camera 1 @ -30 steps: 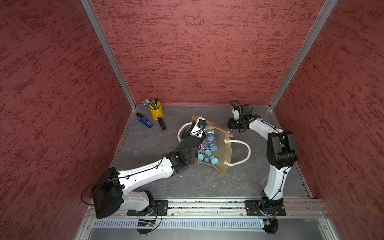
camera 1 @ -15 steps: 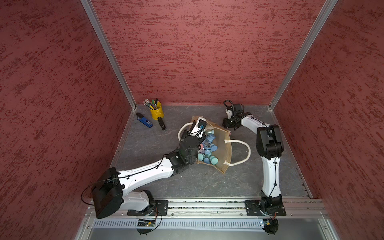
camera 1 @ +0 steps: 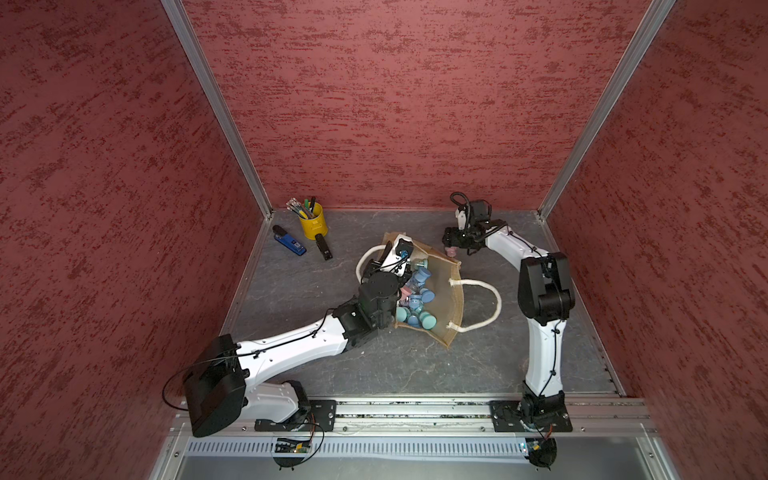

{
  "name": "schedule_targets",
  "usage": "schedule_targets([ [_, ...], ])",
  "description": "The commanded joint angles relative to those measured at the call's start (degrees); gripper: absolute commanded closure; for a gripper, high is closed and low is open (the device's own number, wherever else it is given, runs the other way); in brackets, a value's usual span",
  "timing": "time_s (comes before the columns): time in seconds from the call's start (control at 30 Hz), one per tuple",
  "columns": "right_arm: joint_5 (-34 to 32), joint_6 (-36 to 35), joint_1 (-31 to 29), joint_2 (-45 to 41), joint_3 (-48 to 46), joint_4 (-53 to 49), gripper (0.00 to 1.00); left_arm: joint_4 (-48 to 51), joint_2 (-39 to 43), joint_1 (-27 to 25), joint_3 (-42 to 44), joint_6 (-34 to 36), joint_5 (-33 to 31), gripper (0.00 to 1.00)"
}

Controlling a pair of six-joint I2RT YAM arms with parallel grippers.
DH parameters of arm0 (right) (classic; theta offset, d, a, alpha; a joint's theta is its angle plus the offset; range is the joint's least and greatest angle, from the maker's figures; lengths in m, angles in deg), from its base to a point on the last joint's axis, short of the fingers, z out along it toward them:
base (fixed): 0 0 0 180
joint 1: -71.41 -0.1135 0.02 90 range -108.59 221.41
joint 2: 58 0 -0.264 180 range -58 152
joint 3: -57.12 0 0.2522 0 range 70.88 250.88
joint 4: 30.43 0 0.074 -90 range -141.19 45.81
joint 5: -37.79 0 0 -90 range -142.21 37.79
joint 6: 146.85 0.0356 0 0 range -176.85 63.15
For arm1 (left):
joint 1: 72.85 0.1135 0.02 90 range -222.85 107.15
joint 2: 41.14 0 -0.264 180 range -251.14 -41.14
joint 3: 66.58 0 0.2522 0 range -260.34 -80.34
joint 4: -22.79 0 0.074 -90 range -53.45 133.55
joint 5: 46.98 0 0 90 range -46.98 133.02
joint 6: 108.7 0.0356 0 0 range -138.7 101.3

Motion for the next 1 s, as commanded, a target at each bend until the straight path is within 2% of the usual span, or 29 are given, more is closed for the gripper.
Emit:
schedule_targets([
  [0.0, 0.17, 6.90, 0.77, -13.68, -5.46, 4.37, 0.21, -3.88, 1.07, 0.00, -0.39, -1.23, 0.29, 1.00],
  [0.1, 1.61, 11.08, 0.88, -25.79, -14.90, 9.12, 0.23, -3.20, 0.97, 0.00, -0.54, -1.83, 0.49, 1.00],
  [0.23, 8.51, 15.99, -0.63, -44.04, -30.44, 21.73, 0.25, -2.79, 1.06, 0.00, -0.76, -2.27, 0.62, 1.00],
  [0.33, 9.55, 14.30, -7.48, -56.54, -38.56, 27.86, 0.26, -2.29, 1.07, 0.08, -0.88, -2.59, 0.77, 1.00],
  [0.4, 7.20, 11.09, -14.88, -63.90, -43.40, 30.07, 0.26, -2.15, 1.06, 0.00, -0.98, -2.76, 0.77, 1.00],
  [0.5, 6.49, 10.76, -23.31, -70.27, -49.11, 30.53, 0.26, -2.15, 0.98, 0.08, -1.07, -3.05, 1.02, 1.00],
  [0.6, 2.36, 10.14, -29.80, -70.14, -51.35, 27.65, 0.35, -2.15, 0.77, 0.08, -1.24, -3.02, 0.84, 1.00],
  [0.7, -5.94, 7.34, -34.40, -66.25, -52.04, 20.53, 0.43, -2.15, 0.65, 0.00, -1.25, -3.23, 0.80, 1.00],
  [0.77, -11.27, 5.61, -35.78, -62.82, -52.37, 16.63, 0.46, -2.15, 0.57, -0.08, -1.33, -3.28, 0.79, 1.00],
  [0.97, -15.27, 4.55, -37.33, -55.30, -56.05, 20.54, 0.48, -2.15, 0.70, -0.27, -1.16, -3.38, 0.96, 1.00],
])
